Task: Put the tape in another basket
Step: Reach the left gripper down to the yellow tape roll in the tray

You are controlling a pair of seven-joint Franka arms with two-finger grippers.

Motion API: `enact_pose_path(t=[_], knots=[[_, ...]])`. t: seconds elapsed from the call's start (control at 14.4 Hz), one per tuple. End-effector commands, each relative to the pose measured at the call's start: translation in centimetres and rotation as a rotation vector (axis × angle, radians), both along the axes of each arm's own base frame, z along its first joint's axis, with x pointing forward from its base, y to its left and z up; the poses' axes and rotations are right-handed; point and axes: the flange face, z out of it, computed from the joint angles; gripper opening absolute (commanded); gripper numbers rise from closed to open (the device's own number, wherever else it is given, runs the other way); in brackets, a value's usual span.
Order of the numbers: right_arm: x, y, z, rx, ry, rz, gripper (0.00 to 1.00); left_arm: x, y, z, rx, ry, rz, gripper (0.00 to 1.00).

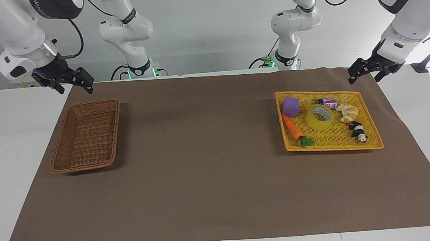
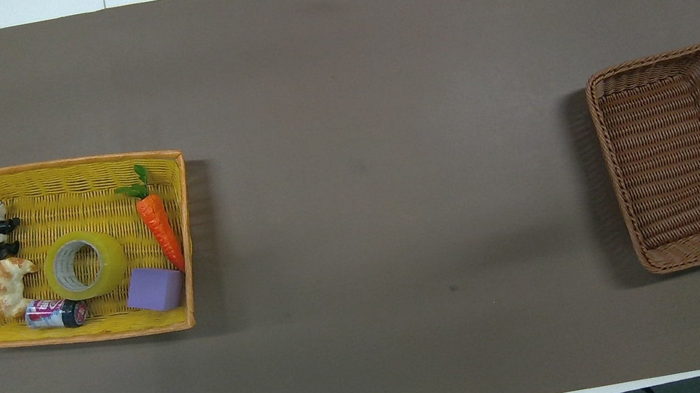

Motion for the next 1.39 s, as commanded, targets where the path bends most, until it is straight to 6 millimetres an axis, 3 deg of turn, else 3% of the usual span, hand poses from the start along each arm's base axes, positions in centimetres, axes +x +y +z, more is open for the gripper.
enact_pose_path(t=[0.0,0.21,0.35,0.55,1.04,1.11,1.32], knots=[[-0.3,-0.2,-0.1,0.002,0.009,0.019,0.99,-0.3,-0.3,-0.3,-0.008,0.002,-0.005,1.00],[-0.3,-0.1,-0.1,0.002,0.009,0.021,0.99,-0.8,0.4,-0.9,-0.004,0.020,0.028,1.00],[-0.3,-0.1,0.0,0.001,0.007,0.021,0.99,-2.0,-0.1,-2.7,0.002,0.014,0.057,1.00],[-0.3,-0.2,-0.1,0.002,0.009,0.021,0.99,-5.2,-0.2,-9.2,0.005,-0.059,0.057,1.00],[-0.3,-0.2,-0.1,0.002,0.009,0.021,0.99,-6.5,0.7,-21.4,0.005,-0.030,0.074,1.00],[-0.3,-0.1,-0.1,0.002,0.009,0.021,0.99,-6.7,1.0,-22.8,0.005,-0.017,0.077,0.99],[-0.3,-0.1,-0.1,0.002,0.009,0.021,0.99,-5.8,1.3,-24.2,0.004,-0.044,0.092,0.99]])
